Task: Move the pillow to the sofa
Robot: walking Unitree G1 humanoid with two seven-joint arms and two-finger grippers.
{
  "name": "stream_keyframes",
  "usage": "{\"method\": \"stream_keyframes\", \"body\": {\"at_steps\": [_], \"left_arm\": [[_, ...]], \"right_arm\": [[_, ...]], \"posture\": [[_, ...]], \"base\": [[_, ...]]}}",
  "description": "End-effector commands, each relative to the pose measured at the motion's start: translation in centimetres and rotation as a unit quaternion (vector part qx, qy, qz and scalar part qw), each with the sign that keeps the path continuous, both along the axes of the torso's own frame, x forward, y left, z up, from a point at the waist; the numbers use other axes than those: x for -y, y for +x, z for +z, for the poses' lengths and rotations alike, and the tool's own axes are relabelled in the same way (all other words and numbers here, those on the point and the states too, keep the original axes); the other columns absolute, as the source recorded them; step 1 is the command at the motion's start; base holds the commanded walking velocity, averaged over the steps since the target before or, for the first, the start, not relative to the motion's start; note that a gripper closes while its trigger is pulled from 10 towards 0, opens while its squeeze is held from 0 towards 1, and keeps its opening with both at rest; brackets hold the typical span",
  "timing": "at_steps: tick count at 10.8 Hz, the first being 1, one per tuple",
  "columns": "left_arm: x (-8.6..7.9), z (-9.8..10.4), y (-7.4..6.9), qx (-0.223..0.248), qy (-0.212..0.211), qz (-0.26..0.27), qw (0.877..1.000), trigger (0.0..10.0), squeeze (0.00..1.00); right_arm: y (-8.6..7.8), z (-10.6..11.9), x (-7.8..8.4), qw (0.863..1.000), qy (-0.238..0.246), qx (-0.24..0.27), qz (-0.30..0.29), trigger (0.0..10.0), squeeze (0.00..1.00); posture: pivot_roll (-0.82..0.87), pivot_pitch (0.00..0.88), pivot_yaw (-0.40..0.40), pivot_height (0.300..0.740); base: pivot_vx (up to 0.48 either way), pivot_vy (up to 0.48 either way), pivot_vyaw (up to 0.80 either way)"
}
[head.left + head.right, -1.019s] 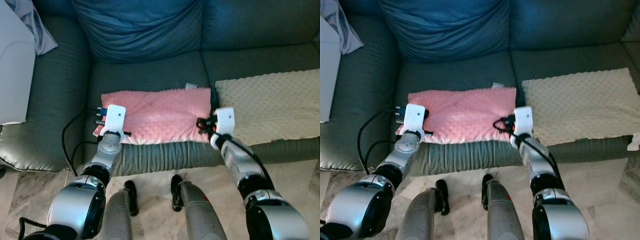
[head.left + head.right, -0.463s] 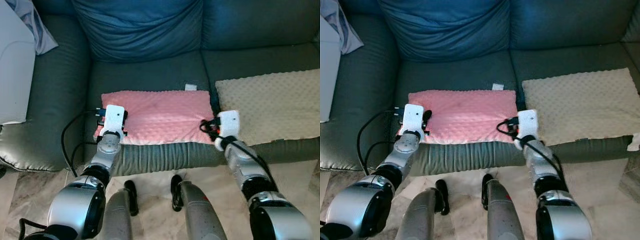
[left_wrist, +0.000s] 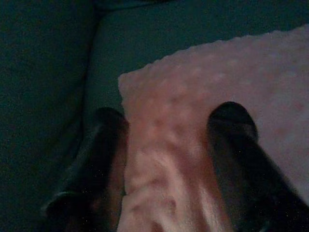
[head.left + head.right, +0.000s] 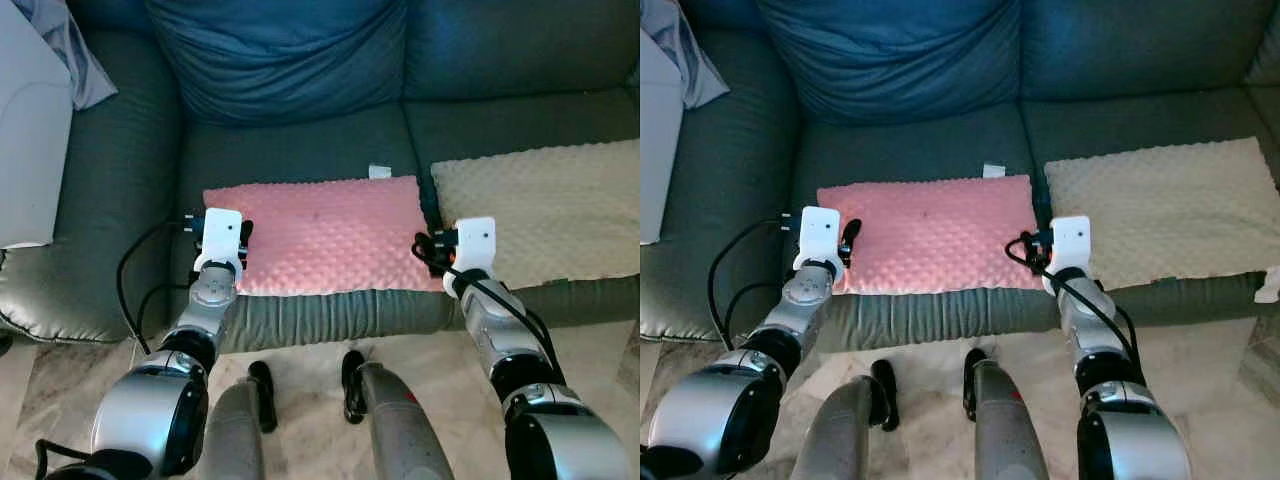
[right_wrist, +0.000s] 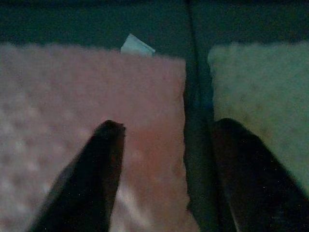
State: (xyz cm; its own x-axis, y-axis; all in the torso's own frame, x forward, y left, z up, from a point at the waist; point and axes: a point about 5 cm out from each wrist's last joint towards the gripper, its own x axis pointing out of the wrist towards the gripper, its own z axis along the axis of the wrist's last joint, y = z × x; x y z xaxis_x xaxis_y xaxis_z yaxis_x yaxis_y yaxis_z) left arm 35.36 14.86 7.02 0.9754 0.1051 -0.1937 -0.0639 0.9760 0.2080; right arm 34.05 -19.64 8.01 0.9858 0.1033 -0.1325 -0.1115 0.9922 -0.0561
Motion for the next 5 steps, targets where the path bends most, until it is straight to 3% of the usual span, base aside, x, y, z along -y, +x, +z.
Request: {"method": "stream_keyframes", "body": {"at_steps": [1, 5], "left_arm": [[-0.5, -0.9, -0.6, -0.015, -0.005, 0.010, 1.000, 10.0, 1.00], [-2.2, 3.7, 1.6, 0.083, -0.047, 0.022, 0.995, 10.0, 1.00]], "right_arm": [[-0.5, -0.3, -0.1, 1.000, 0.009, 0.002, -0.005, 10.0, 1.00], [-0.8, 3.6, -1.2, 0.996, 0.003, 0.094, 0.005, 10.0, 1.00]], "posture": [[-0.08, 0.333, 0.009, 0.740], [-0.10, 0.206, 0.010, 0.740]], "base": [[0.000, 0.000, 0.00], [0.000, 0.000, 0.00]]}}
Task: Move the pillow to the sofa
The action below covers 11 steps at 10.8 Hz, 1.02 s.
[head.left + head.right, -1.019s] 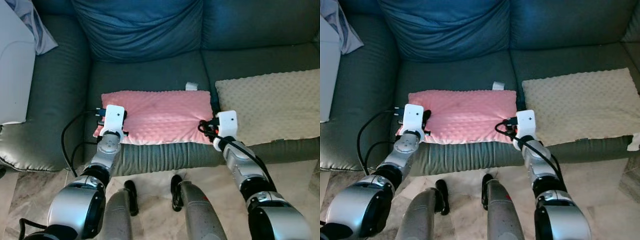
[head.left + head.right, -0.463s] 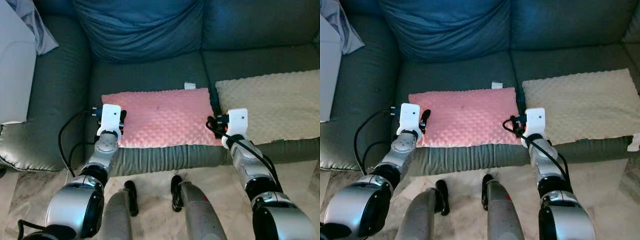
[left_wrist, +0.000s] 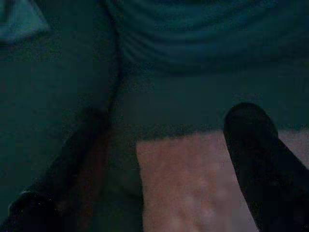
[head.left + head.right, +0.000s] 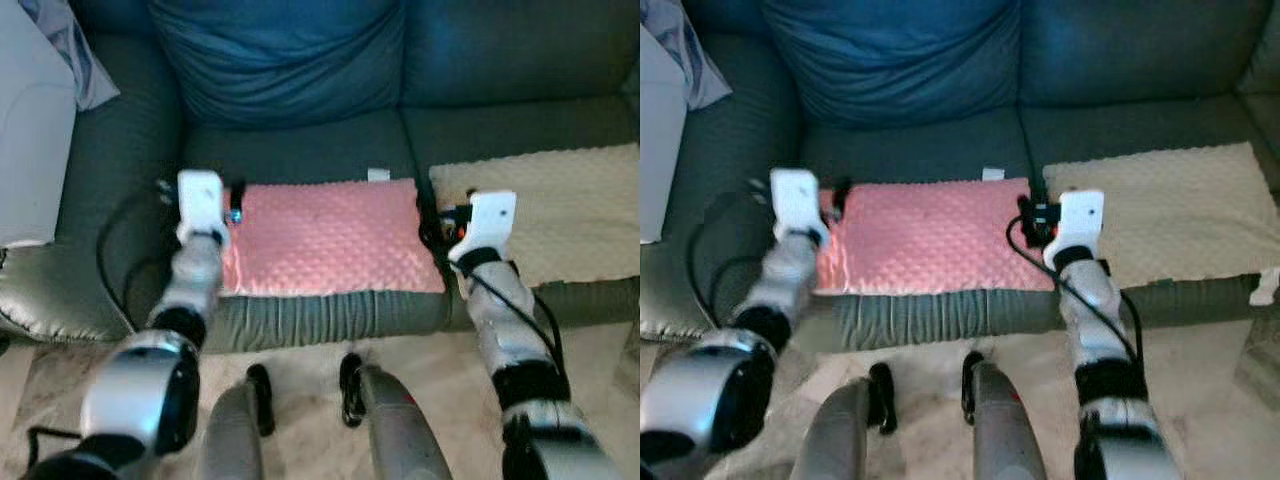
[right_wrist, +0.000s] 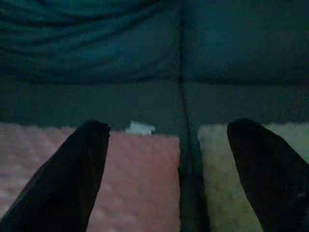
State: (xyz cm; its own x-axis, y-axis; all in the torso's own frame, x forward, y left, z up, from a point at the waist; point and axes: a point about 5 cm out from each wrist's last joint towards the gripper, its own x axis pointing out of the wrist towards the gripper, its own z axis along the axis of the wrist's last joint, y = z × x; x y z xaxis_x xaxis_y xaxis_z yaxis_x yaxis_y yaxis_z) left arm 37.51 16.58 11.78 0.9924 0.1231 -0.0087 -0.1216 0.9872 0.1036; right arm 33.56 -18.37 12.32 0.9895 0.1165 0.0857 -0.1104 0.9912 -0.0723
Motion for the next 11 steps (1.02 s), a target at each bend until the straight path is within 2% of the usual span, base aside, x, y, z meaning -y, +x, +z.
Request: {"method": "stream_keyframes", "body": {"at_steps": [1, 2, 3, 4, 5, 6, 7, 9, 11], "left_arm": [[-1.2, -0.5, -0.5, -0.001, -0.006, 0.008, 1.000, 10.0, 1.00], [-2.0, 0.1, -0.5, 0.020, -0.006, 0.005, 1.000, 10.0, 1.00], [-2.6, 0.4, -0.9, 0.040, 0.003, -0.006, 0.999, 10.0, 1.00], [-3.7, -0.1, -1.9, 0.049, 0.001, -0.003, 0.999, 10.0, 1.00], [-4.5, -1.2, -3.3, 0.048, -0.001, 0.005, 0.999, 10.0, 1.00], [-4.3, -2.2, -4.6, 0.046, -0.007, -0.003, 0.999, 10.0, 1.00], [-3.3, -3.2, -6.9, 0.048, -0.004, -0.031, 0.998, 10.0, 1.00], [-2.6, -3.4, -8.9, 0.055, -0.001, -0.051, 0.997, 10.0, 1.00], [-2.2, -3.5, -10.6, 0.050, 0.006, -0.041, 0.998, 10.0, 1.00]], "right_arm": [[-0.8, -0.7, -0.7, 1.000, -0.018, -0.013, 0.017, 10.0, 1.00], [-1.8, -1.1, -1.6, 0.998, -0.042, -0.017, 0.045, 10.0, 1.00], [-2.8, -1.0, -1.7, 0.997, -0.060, -0.001, 0.045, 10.0, 1.00], [-3.7, -0.9, -1.5, 0.997, -0.071, 0.005, 0.035, 10.0, 1.00], [-4.4, -1.3, -1.0, 0.998, -0.059, -0.002, 0.012, 10.0, 1.00], [-5.1, -2.0, -0.6, 0.999, -0.043, -0.012, -0.011, 10.0, 1.00], [-6.7, -3.0, -0.6, 0.998, -0.050, -0.017, -0.032, 10.0, 1.00], [-8.0, -4.1, -0.8, 0.997, -0.057, -0.031, -0.048, 10.0, 1.00], [-9.1, -5.4, 0.3, 0.994, -0.067, -0.054, -0.066, 10.0, 1.00]], "posture": [[-0.10, 0.160, 0.017, 0.740], [-0.09, 0.118, 0.019, 0.740], [-0.09, 0.082, 0.022, 0.740], [-0.09, 0.041, 0.022, 0.740], [-0.08, 0.000, 0.013, 0.740], [-0.07, 0.000, 0.001, 0.740], [-0.05, 0.000, -0.015, 0.740], [-0.04, 0.000, -0.018, 0.740], [-0.02, 0.000, -0.016, 0.740]], "base": [[0.000, 0.000, 0.00], [0.000, 0.000, 0.00], [0.000, 0.000, 0.00], [0.000, 0.000, 0.00], [0.000, 0.000, 0.00], [0.000, 0.000, 0.00], [0.000, 0.000, 0.00], [0.000, 0.000, 0.00], [0.000, 0.000, 0.00]]}}
